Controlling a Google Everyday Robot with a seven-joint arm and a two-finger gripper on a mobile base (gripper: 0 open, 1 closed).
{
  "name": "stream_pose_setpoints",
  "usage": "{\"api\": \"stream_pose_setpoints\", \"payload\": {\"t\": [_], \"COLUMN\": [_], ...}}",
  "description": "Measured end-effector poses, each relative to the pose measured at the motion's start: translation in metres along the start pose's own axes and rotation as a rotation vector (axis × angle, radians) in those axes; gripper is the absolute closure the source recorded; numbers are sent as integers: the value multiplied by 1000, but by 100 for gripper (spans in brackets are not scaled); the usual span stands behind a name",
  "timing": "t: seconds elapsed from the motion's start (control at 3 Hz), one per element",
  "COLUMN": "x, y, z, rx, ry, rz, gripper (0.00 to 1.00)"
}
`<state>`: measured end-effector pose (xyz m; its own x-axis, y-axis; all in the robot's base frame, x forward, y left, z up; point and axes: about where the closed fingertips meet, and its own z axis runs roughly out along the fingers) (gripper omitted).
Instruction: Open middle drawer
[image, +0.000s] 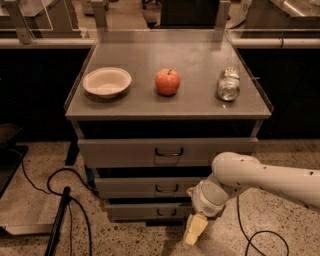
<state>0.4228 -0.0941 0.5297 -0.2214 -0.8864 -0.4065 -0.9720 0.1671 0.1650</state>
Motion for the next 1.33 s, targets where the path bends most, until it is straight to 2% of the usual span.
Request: {"api": "stream_pose_setpoints", "payload": {"t": [0.67,1.33], "x": [-23,-28], "y": [-21,-39], "z": [46,82], "rx": [28,-1], "ry": [-66,-82], "rz": [-61,-85], "gripper": [0,0]}}
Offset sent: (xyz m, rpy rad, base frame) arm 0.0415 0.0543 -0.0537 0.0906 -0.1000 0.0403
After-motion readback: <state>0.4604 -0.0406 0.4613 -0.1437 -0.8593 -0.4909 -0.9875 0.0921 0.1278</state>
